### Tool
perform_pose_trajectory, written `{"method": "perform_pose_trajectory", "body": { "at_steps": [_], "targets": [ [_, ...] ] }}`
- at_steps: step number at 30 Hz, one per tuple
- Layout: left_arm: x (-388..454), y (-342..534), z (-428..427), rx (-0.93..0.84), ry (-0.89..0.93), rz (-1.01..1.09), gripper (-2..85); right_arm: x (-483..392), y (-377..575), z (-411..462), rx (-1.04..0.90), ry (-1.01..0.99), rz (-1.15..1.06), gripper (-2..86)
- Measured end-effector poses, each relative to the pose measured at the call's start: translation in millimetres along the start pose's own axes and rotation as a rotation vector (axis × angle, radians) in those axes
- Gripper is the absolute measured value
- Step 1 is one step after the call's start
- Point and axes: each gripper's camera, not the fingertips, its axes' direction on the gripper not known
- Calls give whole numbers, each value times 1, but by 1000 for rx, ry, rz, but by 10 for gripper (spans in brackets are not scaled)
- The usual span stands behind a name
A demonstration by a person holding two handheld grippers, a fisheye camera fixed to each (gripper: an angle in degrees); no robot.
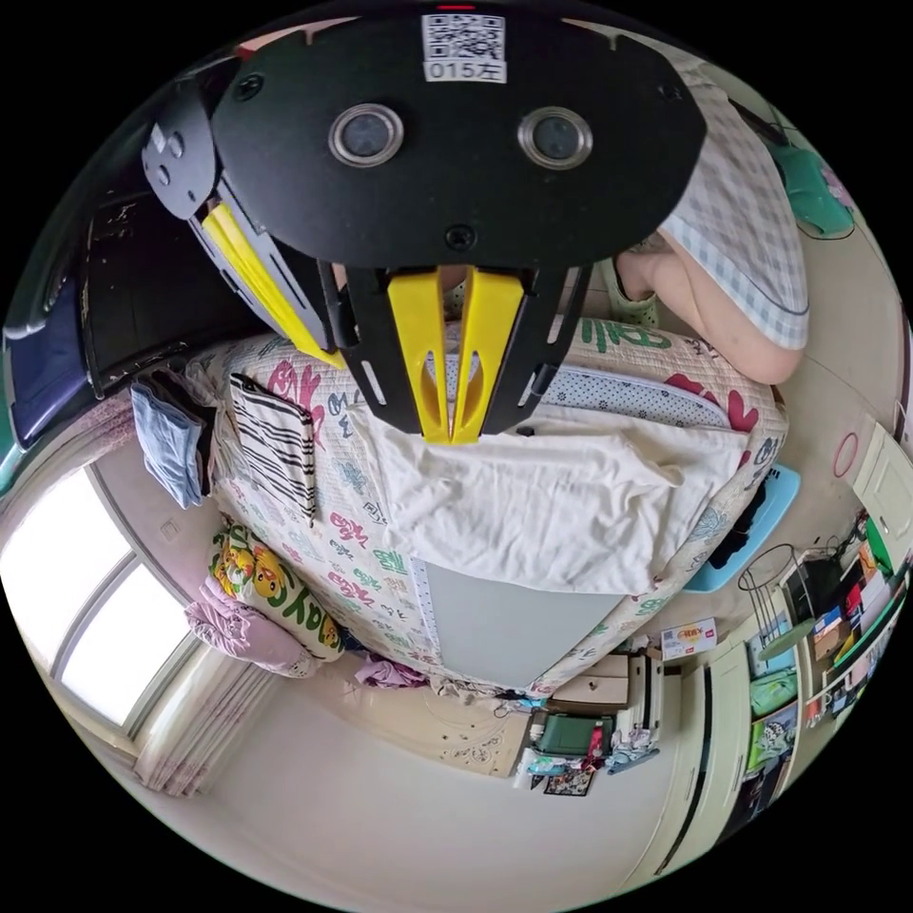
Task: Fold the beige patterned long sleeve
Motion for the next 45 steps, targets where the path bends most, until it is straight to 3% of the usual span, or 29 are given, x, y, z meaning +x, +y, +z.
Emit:
{"method": "perform_pose_trajectory", "body": {
  "at_steps": [6,15,20,25,31,34,39,45],
  "targets": [
    [-11,-1,10,-31,30,-47,-3,-38,-2,-36,27,110,-57,-7],
    [-20,3,0,45,149,-1,-7,-55,-19,-85,14,80,-67,-9],
    [-11,6,11,35,107,70,-7,-71,-32,-115,21,146,-94,-9],
    [-13,0,28,-9,52,30,-8,-96,-31,-145,74,239,-138,-9],
    [-43,-8,34,12,164,-78,-8,-118,-39,-161,28,274,-136,-10],
    [-57,-13,34,22,223,-75,-8,-136,-37,-182,169,338,-163,-9],
    [-100,-20,36,46,310,-153,-8,-155,-43,-199,202,257,-139,-7],
    [-147,-18,43,57,367,-238,-8,-191,-51,-212,151,291,-221,-6]
  ]
}}
